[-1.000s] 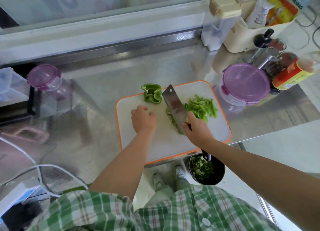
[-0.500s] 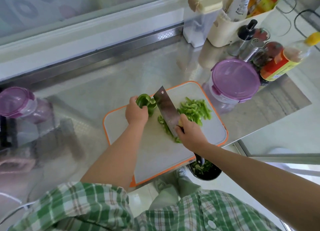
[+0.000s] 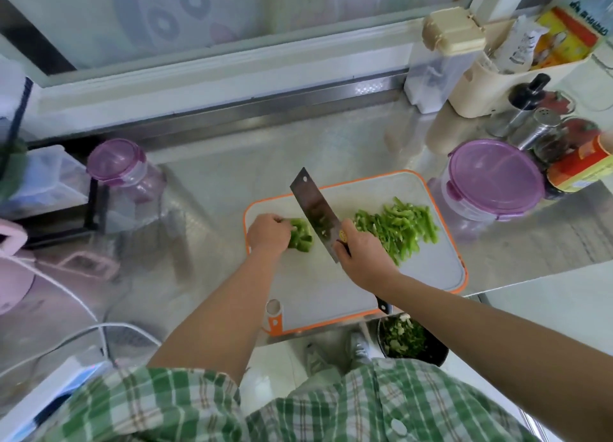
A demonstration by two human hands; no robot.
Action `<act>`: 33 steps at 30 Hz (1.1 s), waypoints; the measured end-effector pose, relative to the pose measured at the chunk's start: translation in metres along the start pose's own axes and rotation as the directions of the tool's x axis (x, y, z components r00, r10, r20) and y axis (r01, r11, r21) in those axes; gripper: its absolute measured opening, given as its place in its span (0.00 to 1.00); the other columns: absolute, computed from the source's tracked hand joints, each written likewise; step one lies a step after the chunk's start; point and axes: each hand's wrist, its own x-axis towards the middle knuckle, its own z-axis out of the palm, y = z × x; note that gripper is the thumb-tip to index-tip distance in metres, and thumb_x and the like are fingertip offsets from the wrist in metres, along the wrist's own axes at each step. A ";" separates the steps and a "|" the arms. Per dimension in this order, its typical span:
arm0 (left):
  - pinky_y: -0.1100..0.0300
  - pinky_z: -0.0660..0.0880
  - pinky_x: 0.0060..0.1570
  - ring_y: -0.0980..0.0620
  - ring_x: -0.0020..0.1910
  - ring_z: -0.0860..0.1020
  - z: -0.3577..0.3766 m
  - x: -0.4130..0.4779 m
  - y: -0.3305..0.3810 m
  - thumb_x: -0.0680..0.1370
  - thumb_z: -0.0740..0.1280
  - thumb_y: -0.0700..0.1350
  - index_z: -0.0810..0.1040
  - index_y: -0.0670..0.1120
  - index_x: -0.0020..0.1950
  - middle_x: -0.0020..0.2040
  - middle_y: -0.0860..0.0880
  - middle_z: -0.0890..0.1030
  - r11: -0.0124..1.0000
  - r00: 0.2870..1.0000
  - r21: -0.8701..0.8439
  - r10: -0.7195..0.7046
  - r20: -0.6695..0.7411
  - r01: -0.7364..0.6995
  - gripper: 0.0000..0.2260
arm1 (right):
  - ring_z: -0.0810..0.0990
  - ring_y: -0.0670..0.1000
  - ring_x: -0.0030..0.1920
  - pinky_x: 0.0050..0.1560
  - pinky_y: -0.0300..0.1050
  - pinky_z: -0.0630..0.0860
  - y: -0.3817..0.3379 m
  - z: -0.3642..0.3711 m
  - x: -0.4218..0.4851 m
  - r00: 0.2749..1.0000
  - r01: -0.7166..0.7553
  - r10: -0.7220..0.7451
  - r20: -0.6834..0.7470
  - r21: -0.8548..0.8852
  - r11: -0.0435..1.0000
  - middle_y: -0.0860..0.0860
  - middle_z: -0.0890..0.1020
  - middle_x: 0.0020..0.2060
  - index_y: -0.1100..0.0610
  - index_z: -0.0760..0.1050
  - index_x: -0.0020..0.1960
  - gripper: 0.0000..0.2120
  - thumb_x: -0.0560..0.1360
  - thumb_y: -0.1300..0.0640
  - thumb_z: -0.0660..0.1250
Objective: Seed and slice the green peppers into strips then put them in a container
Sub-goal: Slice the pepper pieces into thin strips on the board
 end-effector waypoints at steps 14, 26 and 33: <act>0.60 0.74 0.37 0.44 0.42 0.83 -0.001 -0.032 -0.019 0.78 0.63 0.50 0.81 0.38 0.46 0.37 0.43 0.82 0.984 0.988 -0.091 -0.153 0.012 0.154 0.16 | 0.65 0.51 0.28 0.25 0.45 0.57 -0.026 0.017 -0.019 0.984 0.050 -0.012 0.179 -0.208 0.977 0.50 0.66 0.30 0.56 0.56 0.49 0.07 0.81 0.57 0.55; 0.59 0.76 0.39 0.43 0.39 0.83 -0.006 -0.029 -0.033 0.76 0.68 0.47 0.82 0.43 0.40 0.33 0.45 0.81 0.975 0.984 -0.137 -0.165 0.065 0.173 0.09 | 0.76 0.59 0.43 0.37 0.48 0.63 -0.032 0.055 -0.003 0.971 0.072 0.033 0.237 -0.419 0.905 0.55 0.77 0.46 0.58 0.58 0.68 0.19 0.78 0.64 0.55; 0.51 0.82 0.44 0.41 0.37 0.84 -0.011 -0.029 -0.050 0.75 0.71 0.43 0.80 0.49 0.39 0.39 0.46 0.83 0.983 0.993 -0.154 -0.091 0.075 0.101 0.05 | 0.73 0.58 0.36 0.33 0.49 0.67 -0.017 0.055 0.006 0.982 0.055 0.015 0.189 -0.357 0.932 0.57 0.78 0.42 0.58 0.59 0.63 0.12 0.81 0.58 0.54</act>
